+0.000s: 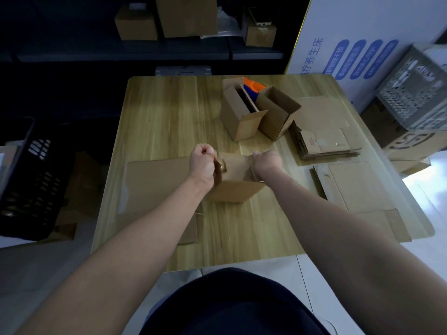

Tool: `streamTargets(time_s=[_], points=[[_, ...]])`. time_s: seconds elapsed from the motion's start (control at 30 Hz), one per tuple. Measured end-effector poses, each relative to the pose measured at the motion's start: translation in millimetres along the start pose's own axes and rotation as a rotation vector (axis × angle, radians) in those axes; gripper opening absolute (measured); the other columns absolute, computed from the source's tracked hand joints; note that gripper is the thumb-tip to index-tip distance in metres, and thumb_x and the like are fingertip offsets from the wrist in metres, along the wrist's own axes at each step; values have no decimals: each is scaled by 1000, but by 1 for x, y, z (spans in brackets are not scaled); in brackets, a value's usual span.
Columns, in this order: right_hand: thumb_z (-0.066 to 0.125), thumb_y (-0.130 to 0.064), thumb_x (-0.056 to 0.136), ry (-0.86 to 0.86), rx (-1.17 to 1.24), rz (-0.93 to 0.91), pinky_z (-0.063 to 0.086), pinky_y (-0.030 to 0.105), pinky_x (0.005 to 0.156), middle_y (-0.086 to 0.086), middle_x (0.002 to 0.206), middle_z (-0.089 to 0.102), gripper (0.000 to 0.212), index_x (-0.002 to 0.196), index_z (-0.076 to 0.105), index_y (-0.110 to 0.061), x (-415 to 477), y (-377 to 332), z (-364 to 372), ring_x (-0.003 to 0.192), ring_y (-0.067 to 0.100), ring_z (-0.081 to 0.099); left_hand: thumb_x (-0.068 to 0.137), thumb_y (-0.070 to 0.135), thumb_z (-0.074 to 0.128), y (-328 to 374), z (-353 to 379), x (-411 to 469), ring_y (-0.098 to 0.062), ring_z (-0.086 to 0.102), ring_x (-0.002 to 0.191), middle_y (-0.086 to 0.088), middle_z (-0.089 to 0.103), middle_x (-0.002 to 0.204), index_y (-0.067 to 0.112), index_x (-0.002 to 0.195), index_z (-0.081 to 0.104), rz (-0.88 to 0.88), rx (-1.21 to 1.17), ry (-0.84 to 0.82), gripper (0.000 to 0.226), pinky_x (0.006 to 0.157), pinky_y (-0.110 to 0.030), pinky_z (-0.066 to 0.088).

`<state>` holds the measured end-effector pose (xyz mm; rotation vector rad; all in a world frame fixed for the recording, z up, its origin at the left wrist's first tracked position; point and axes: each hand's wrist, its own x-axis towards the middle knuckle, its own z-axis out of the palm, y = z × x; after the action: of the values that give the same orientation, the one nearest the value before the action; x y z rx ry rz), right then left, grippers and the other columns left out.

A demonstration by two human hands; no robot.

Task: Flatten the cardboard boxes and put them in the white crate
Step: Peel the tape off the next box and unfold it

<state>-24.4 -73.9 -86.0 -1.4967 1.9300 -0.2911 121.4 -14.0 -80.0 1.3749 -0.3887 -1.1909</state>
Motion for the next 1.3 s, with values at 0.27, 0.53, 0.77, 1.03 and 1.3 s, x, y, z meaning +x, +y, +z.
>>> streamTargets(time_s=[0.27, 0.53, 0.77, 1.03, 1.3], points=[[41, -21, 98, 19, -35, 42, 46, 30, 61, 11, 100, 51, 35, 132, 44, -10, 2, 2, -12, 78, 22, 51, 93, -6, 38, 7, -10, 1, -20, 49, 67, -6, 46, 73, 15, 72, 45, -349, -448, -3, 31, 61, -41, 44], [72, -68, 60, -310, -685, -628, -6, 61, 112, 1, 159, 4, 122, 150, -2, -33, -15, -8, -16, 144, 32, -11, 90, 7, 59, 14, -8, 3, -28, 59, 88, -10, 58, 91, 13, 85, 52, -256, -247, -118, 10, 72, -43, 52], [82, -45, 61, -328, -457, -649, 9, 60, 113, 1, 146, 30, 112, 147, 13, -23, -18, -8, -15, 138, 27, 23, 82, -26, 41, 16, 8, -4, -15, 45, 58, -5, 40, 64, 11, 82, 42, -197, -139, -201, 37, 65, -37, 47], [83, -36, 62, -279, -324, -673, 12, 58, 114, 1, 139, 34, 102, 142, 20, -23, -22, -10, -23, 132, 26, 32, 84, -25, 42, 18, 13, -3, -15, 51, 65, -4, 42, 69, 10, 86, 45, -139, -147, -145, 35, 64, -31, 53], [83, -35, 61, -326, -335, -658, 22, 59, 110, 1, 134, 36, 101, 140, 22, -22, -20, -9, -23, 125, 25, 37, 76, -16, 64, 13, 12, 2, -14, 55, 67, -1, 52, 68, 14, 100, 49, 85, 233, -63, 41, 77, -36, 54]])
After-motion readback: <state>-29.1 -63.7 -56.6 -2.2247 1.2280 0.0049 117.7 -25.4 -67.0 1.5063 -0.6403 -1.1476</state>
